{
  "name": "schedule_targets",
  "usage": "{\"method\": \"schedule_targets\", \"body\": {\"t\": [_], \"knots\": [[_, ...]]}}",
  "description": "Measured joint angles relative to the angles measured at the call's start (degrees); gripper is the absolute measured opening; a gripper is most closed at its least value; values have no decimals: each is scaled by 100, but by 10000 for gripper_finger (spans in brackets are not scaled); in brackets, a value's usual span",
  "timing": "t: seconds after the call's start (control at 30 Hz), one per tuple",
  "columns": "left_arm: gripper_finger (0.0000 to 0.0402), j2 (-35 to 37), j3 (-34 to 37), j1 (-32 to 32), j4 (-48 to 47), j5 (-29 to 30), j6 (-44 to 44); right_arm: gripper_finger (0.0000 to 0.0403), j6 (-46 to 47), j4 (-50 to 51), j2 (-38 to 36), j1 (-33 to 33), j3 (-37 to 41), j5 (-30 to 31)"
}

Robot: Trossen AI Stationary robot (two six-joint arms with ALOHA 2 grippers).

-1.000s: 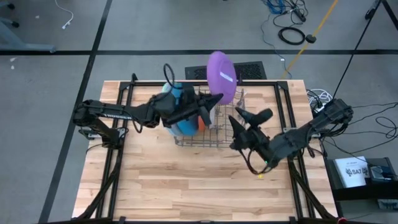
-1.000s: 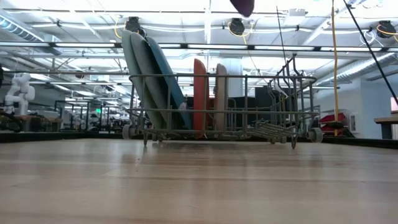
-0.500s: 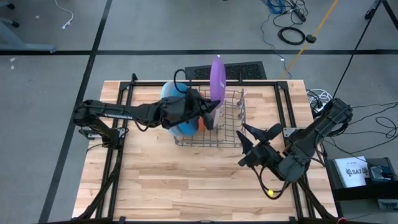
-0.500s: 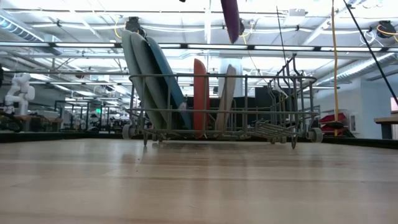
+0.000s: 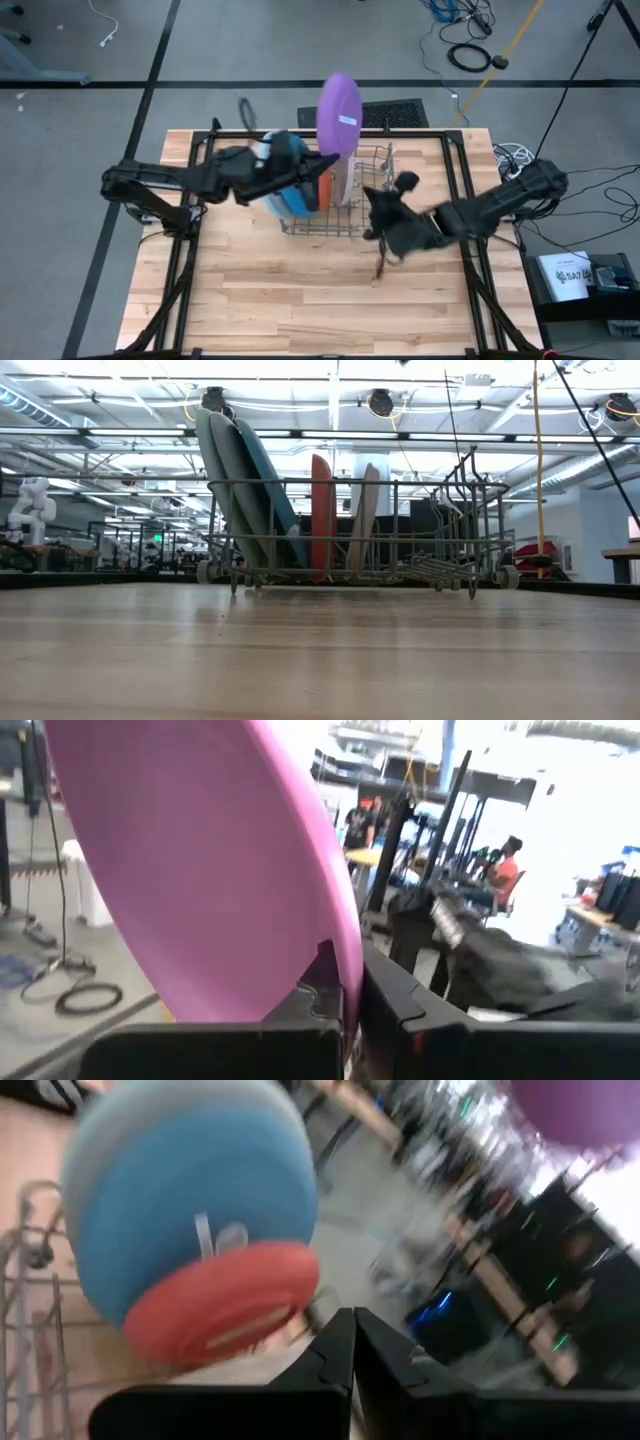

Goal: Sort dishes
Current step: Put the violet plate into the dish rack

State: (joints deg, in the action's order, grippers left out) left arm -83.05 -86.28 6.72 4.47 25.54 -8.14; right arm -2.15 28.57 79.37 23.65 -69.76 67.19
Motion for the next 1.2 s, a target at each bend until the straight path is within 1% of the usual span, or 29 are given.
{"method": "schedule_targets", "body": {"t": [0.1, 0.3, 0.4, 0.5, 0.6, 0.7, 0.8, 0.9, 1.03, 1.1, 1.2], "knots": [[8, 234, -12, 103, 10, 20, 159, 1, 791, 512, 0, -595, 2, -743], [8, 391, -7, 295, -59, 18, 308, 0, 1316, 752, 10, -1596, 2, -2544], [8, 420, -7, 359, -46, 20, 312, 0, 1389, 1000, 102, -2017, 2, -2965], [8, 415, -7, 394, -47, 20, 312, 0, 1498, 1284, 291, -2446, 2, -3526], [8, 407, -4, 420, -61, 20, 310, 0, 1463, 1388, 556, -2721, 4, -3685], [8, 411, -4, 443, -53, 20, 312, 0, 1204, 1043, 755, -2858, 7, -3830], [8, 411, -4, 474, -75, 22, 337, 0, 989, 765, 962, -3014, 4, -4170], [8, 411, -4, 510, -67, 40, 406, 0, 612, 405, 1116, -3048, 7, -4169], [8, 411, -2, 507, -53, 48, 413, 0, 13, -416, 1281, -3014, 7, -4220], [8, 411, -2, 505, -63, 60, 413, 0, -165, -601, 1382, -3044, 6, -4222], [8, 411, -2, 505, -85, 89, 413, 0, -256, -612, 1550, -3108, 4, -4333]]}}
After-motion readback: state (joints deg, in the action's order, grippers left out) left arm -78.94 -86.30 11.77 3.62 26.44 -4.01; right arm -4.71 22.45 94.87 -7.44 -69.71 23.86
